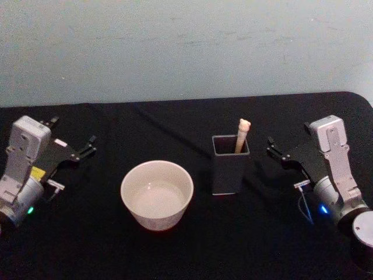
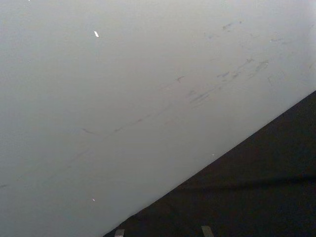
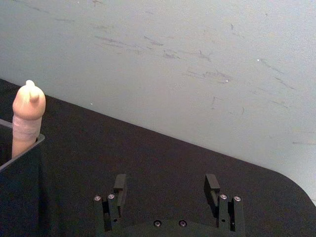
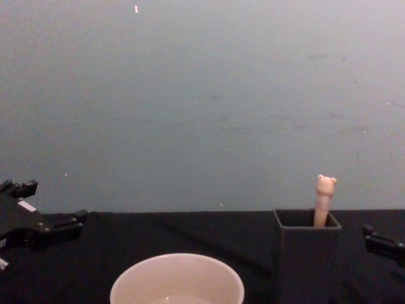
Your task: Pick up the stirring spoon with one hand, stir inside the cup, then place it back in its original position.
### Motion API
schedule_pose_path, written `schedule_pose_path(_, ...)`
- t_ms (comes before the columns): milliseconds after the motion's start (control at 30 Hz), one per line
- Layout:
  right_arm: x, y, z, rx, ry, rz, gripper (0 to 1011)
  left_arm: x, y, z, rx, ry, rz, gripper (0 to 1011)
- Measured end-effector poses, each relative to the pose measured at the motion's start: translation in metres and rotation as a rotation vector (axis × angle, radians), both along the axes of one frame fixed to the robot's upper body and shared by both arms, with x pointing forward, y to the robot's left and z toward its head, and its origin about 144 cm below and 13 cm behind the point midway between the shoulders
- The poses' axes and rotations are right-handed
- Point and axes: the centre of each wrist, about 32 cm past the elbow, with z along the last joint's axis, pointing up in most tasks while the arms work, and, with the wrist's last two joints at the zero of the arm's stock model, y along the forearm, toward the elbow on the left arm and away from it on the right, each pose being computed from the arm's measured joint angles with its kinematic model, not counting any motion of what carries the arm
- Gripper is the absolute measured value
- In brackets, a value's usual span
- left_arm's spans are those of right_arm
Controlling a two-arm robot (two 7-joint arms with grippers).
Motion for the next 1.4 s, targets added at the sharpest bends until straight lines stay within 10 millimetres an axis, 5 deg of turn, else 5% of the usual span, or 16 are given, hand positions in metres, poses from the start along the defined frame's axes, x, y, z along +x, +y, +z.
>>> schedule_pose_path(1400, 0.0000, 0.0001, 0.0002, 0.001, -0.002, 0.000, 1002, 0.0000, 0.0000, 0.0000, 0.000, 0.000, 0.000, 1001)
